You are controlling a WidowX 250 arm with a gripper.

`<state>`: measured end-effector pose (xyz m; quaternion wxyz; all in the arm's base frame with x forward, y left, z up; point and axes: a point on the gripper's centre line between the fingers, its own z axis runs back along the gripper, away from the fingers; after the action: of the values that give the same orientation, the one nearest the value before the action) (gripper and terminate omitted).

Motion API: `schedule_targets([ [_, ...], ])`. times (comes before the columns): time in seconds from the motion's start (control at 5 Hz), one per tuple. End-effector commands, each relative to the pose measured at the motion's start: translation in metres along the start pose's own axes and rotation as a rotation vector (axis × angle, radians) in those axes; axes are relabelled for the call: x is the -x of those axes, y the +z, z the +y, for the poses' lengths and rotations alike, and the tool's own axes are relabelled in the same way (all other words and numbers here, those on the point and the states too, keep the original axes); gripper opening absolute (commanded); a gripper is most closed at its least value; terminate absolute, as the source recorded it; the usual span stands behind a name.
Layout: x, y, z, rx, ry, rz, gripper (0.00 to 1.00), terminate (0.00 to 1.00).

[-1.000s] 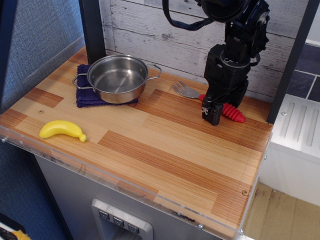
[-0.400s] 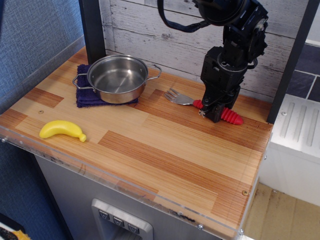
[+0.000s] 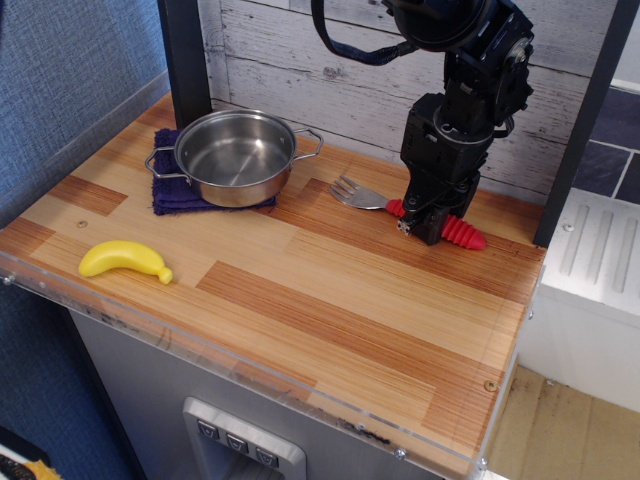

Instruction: Take the pork and place it on the left side of the banana which is the edge of the table.

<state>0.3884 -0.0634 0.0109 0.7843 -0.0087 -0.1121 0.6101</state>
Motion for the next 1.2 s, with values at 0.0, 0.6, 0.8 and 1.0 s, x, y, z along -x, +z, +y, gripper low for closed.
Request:
schedule_targets([
  [0.0,0.001,0.054,-0.031,0.147,-0.003,-0.005,0.00,0.00],
  [0.6,-0.009,0.117,0.010,0.285,0.039,0.035,0.00,0.00],
  [0.8,-0.023,0.122,0.040,0.263,0.055,0.021,0.00,0.00],
  [1.0,-0.035,0.118,0.066,0.225,0.038,0.013,0.00,0.00],
])
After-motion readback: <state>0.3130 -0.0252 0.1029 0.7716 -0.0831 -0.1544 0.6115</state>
